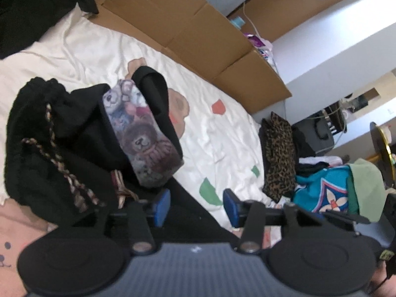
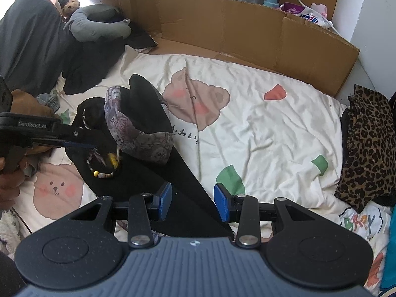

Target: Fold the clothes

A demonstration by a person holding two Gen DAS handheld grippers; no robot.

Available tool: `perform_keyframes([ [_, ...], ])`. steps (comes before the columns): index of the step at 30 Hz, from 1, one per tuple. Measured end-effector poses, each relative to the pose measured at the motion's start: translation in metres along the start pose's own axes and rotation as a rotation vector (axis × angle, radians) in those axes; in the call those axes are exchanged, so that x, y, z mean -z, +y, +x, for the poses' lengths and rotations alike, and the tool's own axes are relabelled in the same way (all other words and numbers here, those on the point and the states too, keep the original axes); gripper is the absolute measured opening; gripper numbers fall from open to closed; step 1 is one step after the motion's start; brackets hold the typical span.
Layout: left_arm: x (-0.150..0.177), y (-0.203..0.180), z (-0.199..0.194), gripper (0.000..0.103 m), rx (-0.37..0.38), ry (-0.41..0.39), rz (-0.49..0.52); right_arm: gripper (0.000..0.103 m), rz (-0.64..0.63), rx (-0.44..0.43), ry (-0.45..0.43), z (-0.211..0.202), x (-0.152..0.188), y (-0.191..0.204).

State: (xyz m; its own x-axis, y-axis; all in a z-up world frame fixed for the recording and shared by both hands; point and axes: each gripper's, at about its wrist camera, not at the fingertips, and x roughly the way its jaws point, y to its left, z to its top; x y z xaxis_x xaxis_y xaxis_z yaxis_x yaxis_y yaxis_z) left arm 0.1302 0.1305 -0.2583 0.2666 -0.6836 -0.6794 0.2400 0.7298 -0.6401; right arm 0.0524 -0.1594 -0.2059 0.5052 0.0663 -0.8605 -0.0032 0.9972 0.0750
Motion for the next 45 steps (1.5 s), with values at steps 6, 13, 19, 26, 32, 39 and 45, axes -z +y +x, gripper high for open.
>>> perform_keyframes([
  [6,0.004,-0.002,-0.021,0.05,-0.048,0.012,-0.003,0.045,0.005,-0.01,-0.01,0.001,0.002,0.0],
  [13,0.001,-0.015,-0.039,0.05,-0.058,-0.006,0.053,0.045,0.0,-0.037,-0.029,0.007,-0.004,0.006],
  [19,-0.005,-0.013,-0.043,0.049,-0.094,-0.042,0.077,0.045,-0.013,-0.067,-0.057,0.022,-0.023,0.014],
  [26,-0.008,0.012,-0.037,0.047,-0.162,-0.079,0.031,0.045,-0.059,-0.132,-0.061,0.054,-0.046,0.031],
  [32,-0.008,0.041,-0.036,0.046,-0.246,-0.117,-0.035,0.045,-0.101,-0.209,-0.06,0.085,-0.06,0.054],
  [39,0.0,0.074,-0.044,0.046,-0.355,-0.17,-0.104,0.045,-0.132,-0.264,-0.05,0.122,-0.078,0.073],
  [45,0.013,0.105,-0.038,0.053,-0.444,-0.143,-0.18,0.045,-0.21,-0.28,-0.03,0.143,-0.093,0.092],
])
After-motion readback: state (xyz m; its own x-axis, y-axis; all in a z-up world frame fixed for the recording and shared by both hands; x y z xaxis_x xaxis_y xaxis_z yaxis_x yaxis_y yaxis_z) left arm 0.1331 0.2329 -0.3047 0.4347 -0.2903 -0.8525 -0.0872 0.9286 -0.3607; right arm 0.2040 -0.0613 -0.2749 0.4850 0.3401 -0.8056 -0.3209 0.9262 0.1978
